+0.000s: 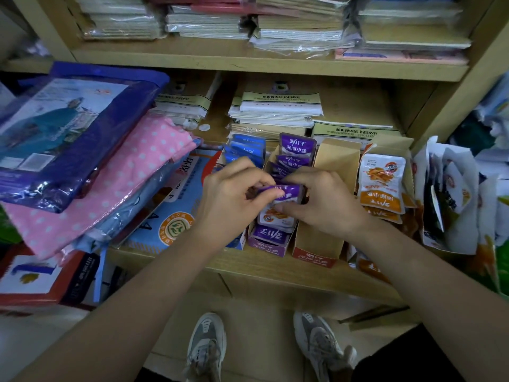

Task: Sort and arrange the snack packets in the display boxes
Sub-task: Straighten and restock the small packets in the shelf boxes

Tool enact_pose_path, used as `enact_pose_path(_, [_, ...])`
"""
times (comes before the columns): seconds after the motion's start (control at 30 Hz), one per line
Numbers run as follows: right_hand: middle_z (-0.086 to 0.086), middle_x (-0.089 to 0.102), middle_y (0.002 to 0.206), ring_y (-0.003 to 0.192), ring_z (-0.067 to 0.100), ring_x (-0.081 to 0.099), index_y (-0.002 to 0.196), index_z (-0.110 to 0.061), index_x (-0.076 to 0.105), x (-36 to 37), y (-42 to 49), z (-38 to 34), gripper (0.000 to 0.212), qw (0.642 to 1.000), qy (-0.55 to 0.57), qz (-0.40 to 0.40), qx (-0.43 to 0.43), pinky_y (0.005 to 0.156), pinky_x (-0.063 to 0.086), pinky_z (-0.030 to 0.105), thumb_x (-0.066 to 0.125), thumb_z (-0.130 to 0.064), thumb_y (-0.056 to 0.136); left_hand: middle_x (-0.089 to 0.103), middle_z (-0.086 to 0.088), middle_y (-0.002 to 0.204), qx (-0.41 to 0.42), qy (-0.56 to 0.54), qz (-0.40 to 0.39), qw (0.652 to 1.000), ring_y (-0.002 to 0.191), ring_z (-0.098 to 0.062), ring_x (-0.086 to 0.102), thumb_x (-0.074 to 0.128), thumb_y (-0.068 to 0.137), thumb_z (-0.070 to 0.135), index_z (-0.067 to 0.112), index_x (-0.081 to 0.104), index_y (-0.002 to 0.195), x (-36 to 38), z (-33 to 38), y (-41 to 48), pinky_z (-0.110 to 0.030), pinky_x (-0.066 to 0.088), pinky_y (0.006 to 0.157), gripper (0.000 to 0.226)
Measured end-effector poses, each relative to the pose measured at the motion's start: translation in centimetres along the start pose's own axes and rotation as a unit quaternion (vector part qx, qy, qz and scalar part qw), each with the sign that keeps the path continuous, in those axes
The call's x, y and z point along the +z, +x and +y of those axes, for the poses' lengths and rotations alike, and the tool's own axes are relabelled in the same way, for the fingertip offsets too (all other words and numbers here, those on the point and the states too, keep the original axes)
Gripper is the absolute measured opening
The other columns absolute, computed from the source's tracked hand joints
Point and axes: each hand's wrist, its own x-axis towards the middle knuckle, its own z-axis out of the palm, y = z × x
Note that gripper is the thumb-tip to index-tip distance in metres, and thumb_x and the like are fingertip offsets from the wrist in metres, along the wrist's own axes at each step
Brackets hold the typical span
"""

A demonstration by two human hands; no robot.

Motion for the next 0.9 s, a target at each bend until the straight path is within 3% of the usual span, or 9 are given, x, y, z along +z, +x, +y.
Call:
enact_pose_path(0.07, [-0.005, 0.070, 0.104, 0.094, 0.008, 0.065, 0.114, -0.018, 0.072, 0.2, 0.0, 0.0, 0.035, 0.999, -0.028, 0.026, -0.010, 0.078, 0.057, 0.034, 0.080, -0.033, 0.083, 0.061, 0.001, 0.091, -0.040, -0.051, -0.015, 0.998, 0.078, -0.007, 0.061, 0.085, 0.081, 0.020, 0.007, 0.070, 0.091, -0.7, 0.2, -0.1, -0.025, 0.056, 0.062, 0.023])
enact_pose_path(0.13, [-0.003, 0.071, 0.102, 0.092, 0.010, 0.065, 0.111, -0.017, 0.072, 0.0, 0.0, -0.1, 0.031, 0.998, -0.038, 0.039, -0.010, 0.078, 0.057, 0.037, 0.077, -0.034, 0.085, 0.058, 0.007, 0.090, -0.028, -0.025, -0.046, 0.998, 0.078, -0.003, 0.056, 0.087, 0.080, 0.026, 0.012, 0.065, 0.089, -1.7, -0.1, -0.4, -0.020, 0.052, 0.062, 0.027])
enact_pose_path(0.23, [-0.004, 0.071, 0.100, 0.092, 0.010, 0.066, 0.107, -0.016, 0.072, -0.1, -0.1, -0.3, 0.027, 0.998, -0.033, 0.048, -0.009, 0.078, 0.056, 0.038, 0.074, -0.034, 0.088, 0.065, 0.020, 0.079, 0.048, 0.057, -0.211, 0.975, 0.079, -0.003, 0.051, 0.080, 0.081, 0.052, 0.029, 0.075, 0.084, -2.3, -0.9, -1.4, -0.030, 0.047, 0.068, 0.023])
enact_pose_path(0.3, [-0.004, 0.071, 0.101, 0.093, 0.010, 0.065, 0.110, -0.016, 0.071, -0.1, -0.1, -0.4, 0.028, 0.998, -0.037, 0.047, 0.002, 0.080, 0.056, 0.036, 0.075, -0.033, 0.088, 0.070, 0.024, 0.087, 0.077, 0.103, -0.315, 0.940, 0.090, -0.007, 0.049, 0.066, 0.082, 0.066, 0.038, 0.077, 0.099, -1.9, -1.2, -2.4, -0.035, 0.038, 0.080, 0.035])
enact_pose_path(0.37, [-0.004, 0.071, 0.101, 0.094, 0.010, 0.065, 0.111, -0.016, 0.070, -0.1, -0.1, -0.4, 0.028, 0.998, -0.037, 0.039, 0.011, 0.080, 0.056, 0.037, 0.076, -0.032, 0.088, 0.070, 0.026, 0.098, 0.101, 0.154, -0.369, 0.911, 0.099, -0.010, 0.044, 0.054, 0.083, 0.070, 0.039, 0.075, 0.108, -1.3, -1.5, -3.1, -0.034, 0.027, 0.084, 0.045])
enact_pose_path(0.5, [-0.002, 0.071, 0.101, 0.094, 0.012, 0.066, 0.114, -0.015, 0.069, 0.0, -0.3, -0.5, 0.032, 0.999, -0.028, 0.027, 0.012, 0.079, 0.057, 0.040, 0.077, -0.031, 0.088, 0.068, 0.024, 0.105, 0.130, 0.218, -0.365, 0.896, 0.101, -0.015, 0.042, 0.062, 0.087, 0.058, 0.037, 0.076, 0.103, -0.3, -1.2, -3.5, -0.036, 0.024, 0.082, 0.031])
enact_pose_path(0.67, [0.000, 0.070, 0.100, 0.092, 0.018, 0.067, 0.112, -0.014, 0.070, 0.3, -0.8, -0.5, 0.031, 0.999, -0.043, 0.014, 0.013, 0.077, 0.056, 0.045, 0.077, -0.033, 0.088, 0.066, 0.019, 0.078, 0.107, 0.204, -0.355, 0.906, 0.091, -0.014, 0.041, 0.058, 0.093, 0.043, 0.030, 0.071, 0.076, 0.3, -1.1, -4.0, -0.036, 0.027, 0.080, 0.026])
enact_pose_path(0.8, [-0.002, 0.070, 0.102, 0.091, 0.015, 0.067, 0.113, -0.015, 0.069, 0.1, -1.0, -0.5, 0.032, 0.999, -0.042, 0.008, 0.014, 0.076, 0.057, 0.043, 0.075, -0.035, 0.088, 0.068, 0.020, 0.074, 0.084, 0.167, -0.357, 0.915, 0.087, -0.012, 0.043, 0.062, 0.091, 0.043, 0.031, 0.073, 0.078, 0.2, -1.1, -4.1, -0.033, 0.020, 0.078, 0.020])
enact_pose_path(0.9, [-0.004, 0.070, 0.101, 0.088, 0.012, 0.066, 0.113, -0.016, 0.069, -0.2, -1.3, -0.5, 0.032, 0.999, -0.041, 0.007, 0.018, 0.074, 0.057, 0.040, 0.075, -0.035, 0.088, 0.069, 0.021, 0.079, 0.064, 0.124, -0.353, 0.925, 0.088, -0.009, 0.048, 0.064, 0.088, 0.047, 0.035, 0.078, 0.084, -0.2, -0.7, -4.4, -0.033, 0.024, 0.078, 0.018])
